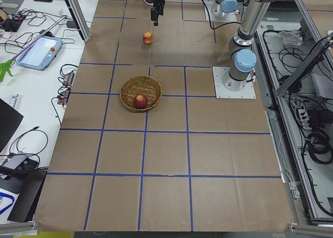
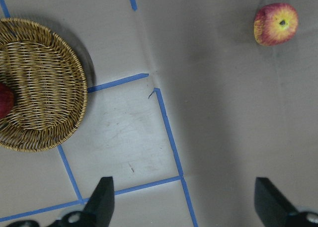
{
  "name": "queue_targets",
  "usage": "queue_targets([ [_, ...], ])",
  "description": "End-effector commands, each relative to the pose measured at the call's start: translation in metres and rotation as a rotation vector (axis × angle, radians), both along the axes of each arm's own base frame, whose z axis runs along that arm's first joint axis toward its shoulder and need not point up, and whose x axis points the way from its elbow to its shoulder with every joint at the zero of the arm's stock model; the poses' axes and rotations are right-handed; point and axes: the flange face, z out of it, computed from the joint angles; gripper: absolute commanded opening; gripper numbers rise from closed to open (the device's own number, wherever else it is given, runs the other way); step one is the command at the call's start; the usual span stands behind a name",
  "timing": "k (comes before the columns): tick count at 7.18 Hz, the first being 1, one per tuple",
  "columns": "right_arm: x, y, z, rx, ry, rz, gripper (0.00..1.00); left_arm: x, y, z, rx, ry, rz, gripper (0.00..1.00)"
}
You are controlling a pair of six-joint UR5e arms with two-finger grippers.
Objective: Transfer apple from basket to plate
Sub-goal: 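Raise the left gripper back above the basket, then move the right gripper over the apple on the table and grasp it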
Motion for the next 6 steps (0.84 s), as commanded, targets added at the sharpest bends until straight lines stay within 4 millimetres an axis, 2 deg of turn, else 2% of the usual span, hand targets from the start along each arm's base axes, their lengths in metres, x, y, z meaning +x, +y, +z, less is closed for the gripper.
queue_targets([
  [1,0.064,-0.022,-0.011,0.015,-0.007,0.007,1.00,0.009,0.005,-0.006,0.009,0.003,-0.003,0.99],
  [2,0.110,-0.028,-0.031,0.040,-0.001,-0.004,1.00,0.009,0.005,-0.010,0.018,0.005,0.000,0.99],
  [3,0.146,-0.038,-0.057,0.015,0.012,0.009,1.00,0.009,0.005,-0.011,0.020,0.006,-0.003,0.99],
  [4,0.176,-0.043,-0.084,0.008,0.006,-0.009,1.00,0.009,0.006,-0.011,0.020,0.005,-0.002,0.99],
  [6,0.221,-0.052,-0.143,-0.002,-0.003,-0.020,0.99,0.009,0.006,-0.012,0.021,0.007,0.000,0.99],
])
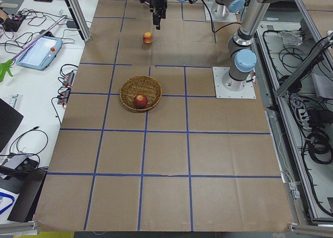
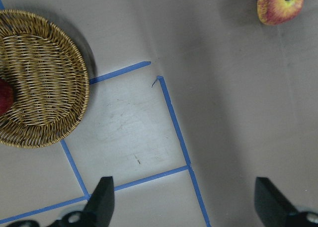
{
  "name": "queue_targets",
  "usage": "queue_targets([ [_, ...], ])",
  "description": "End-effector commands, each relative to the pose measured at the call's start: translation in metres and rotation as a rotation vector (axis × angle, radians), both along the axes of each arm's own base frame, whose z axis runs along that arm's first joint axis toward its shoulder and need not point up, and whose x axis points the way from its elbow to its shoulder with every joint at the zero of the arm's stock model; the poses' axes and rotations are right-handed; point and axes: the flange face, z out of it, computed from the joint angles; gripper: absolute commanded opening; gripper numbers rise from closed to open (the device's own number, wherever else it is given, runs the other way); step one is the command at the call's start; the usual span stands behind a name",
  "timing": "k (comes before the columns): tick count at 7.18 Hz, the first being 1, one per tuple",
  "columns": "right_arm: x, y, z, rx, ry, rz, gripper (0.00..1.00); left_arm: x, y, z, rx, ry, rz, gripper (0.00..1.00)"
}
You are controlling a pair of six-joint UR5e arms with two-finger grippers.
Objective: Transfer apple from basket to plate
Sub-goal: 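Move the right gripper over the apple on the table and grasp it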
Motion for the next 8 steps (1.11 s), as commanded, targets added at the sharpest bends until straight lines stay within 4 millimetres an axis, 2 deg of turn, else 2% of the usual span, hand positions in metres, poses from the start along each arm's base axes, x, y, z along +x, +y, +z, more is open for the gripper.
queue_targets([
  [1,0.044,-0.005,-0.059,-0.012,-0.007,0.006,0.99,0.000,0.000,0.000,0.001,0.001,-0.001,0.99],
  [6,0.054,-0.025,-0.160,-0.036,0.037,0.027,0.99,0.000,0.000,0.000,0.001,0.001,-0.002,0.99],
  [8,0.055,-0.027,-0.175,-0.028,0.039,0.029,0.99,0.000,0.000,0.000,0.001,-0.001,-0.002,0.99],
])
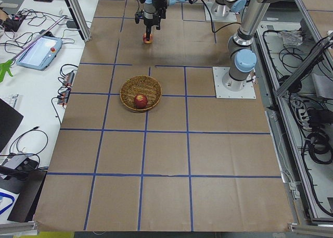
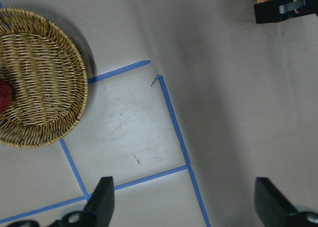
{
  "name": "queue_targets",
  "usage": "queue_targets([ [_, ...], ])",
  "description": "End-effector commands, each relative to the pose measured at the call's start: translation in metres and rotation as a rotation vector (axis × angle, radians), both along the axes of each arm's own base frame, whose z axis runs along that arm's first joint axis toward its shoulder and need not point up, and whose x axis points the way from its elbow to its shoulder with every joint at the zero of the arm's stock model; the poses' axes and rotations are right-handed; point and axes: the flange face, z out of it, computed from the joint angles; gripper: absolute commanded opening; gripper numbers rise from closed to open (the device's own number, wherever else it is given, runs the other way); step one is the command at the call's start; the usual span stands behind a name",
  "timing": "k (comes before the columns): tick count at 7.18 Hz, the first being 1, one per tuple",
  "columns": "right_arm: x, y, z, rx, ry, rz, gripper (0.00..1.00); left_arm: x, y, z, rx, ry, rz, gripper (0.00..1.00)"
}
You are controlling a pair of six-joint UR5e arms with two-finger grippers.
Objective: Transfer apple from basket to plate
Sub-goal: 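Move the right gripper over the apple on the table and grasp it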
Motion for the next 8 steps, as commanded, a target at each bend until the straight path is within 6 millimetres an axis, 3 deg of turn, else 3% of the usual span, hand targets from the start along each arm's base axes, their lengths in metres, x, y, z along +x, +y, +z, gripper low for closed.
queue_targets([
  [1,0.000,0.000,-0.012,0.008,0.003,0.004,0.97,0.000,0.000,0.000,0.000,-0.003,-0.002,0.99],
  [4,0.000,-0.001,-0.011,0.007,0.001,0.003,0.62,0.001,0.000,0.005,-0.011,-0.005,-0.005,0.99],
  [6,0.001,-0.002,-0.005,-0.001,-0.007,0.003,0.47,0.001,-0.001,0.007,-0.014,-0.008,-0.005,0.99],
  [8,-0.001,-0.004,0.024,-0.034,-0.026,-0.001,0.47,0.001,-0.001,0.010,-0.020,-0.010,-0.005,0.99],
])
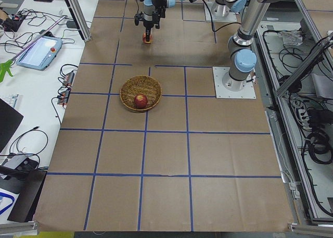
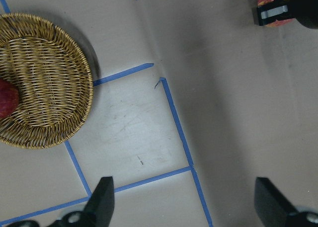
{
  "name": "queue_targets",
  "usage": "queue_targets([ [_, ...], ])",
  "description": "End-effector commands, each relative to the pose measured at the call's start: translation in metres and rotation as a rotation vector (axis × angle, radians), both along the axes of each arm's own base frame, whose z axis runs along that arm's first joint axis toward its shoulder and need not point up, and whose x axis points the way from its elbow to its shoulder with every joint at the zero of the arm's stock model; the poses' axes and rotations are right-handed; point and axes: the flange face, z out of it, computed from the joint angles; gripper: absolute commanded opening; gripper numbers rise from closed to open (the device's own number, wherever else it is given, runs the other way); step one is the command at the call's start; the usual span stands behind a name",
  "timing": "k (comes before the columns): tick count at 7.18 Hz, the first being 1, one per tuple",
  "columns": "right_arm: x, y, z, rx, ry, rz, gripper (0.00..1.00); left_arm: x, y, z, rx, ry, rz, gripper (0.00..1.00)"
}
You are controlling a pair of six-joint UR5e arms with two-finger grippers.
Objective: Transfer apple from basket to plate
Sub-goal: 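Lift the apple with the right gripper and carry it over the white plate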
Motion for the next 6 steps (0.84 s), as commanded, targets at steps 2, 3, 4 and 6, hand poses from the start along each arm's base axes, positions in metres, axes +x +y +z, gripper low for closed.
queue_targets([
  [2,-0.039,0.004,0.087,-0.018,-0.008,-0.028,0.47,0.000,0.000,0.003,-0.003,-0.001,0.000,0.99],
  [3,-0.080,0.000,0.116,0.006,0.004,-0.015,0.47,0.000,0.000,0.002,0.002,-0.001,0.000,0.99],
  [4,-0.126,-0.005,0.139,0.041,0.018,0.005,0.47,0.000,0.000,0.002,0.000,-0.002,0.000,0.99],
  [6,-0.237,-0.014,0.178,0.088,0.045,0.068,0.47,0.000,0.000,0.002,0.000,-0.001,0.000,0.99],
])
